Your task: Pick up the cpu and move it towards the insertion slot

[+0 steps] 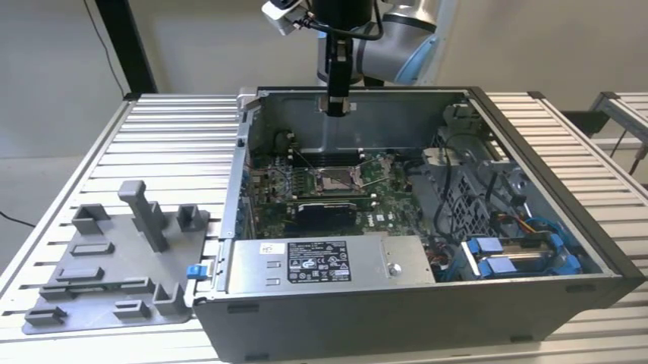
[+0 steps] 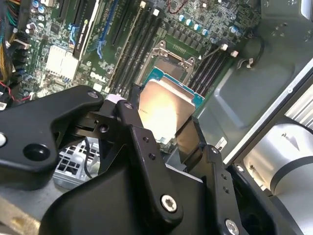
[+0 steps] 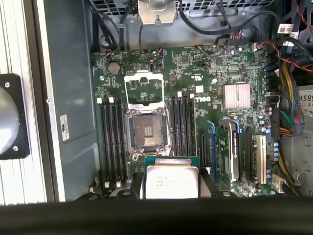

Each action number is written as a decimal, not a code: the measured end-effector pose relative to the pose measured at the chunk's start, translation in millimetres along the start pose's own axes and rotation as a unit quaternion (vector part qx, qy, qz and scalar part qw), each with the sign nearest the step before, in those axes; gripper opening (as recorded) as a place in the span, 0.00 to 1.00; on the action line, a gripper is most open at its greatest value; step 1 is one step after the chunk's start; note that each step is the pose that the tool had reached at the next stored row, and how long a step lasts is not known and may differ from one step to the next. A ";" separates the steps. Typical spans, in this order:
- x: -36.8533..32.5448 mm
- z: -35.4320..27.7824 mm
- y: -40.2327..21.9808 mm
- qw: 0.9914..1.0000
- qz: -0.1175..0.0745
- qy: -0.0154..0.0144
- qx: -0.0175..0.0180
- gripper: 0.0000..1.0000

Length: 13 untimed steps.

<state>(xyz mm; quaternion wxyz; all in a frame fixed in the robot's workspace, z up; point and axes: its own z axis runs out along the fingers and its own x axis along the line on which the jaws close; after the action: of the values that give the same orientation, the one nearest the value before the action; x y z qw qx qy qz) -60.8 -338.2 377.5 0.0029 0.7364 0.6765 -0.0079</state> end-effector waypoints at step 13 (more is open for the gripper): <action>17.4 12.5 -5.1 0.999 -0.014 -0.010 -0.037 0.00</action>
<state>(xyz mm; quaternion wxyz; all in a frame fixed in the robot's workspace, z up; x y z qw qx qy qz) -64.5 -320.7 364.8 0.0372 0.7258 0.6868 0.0094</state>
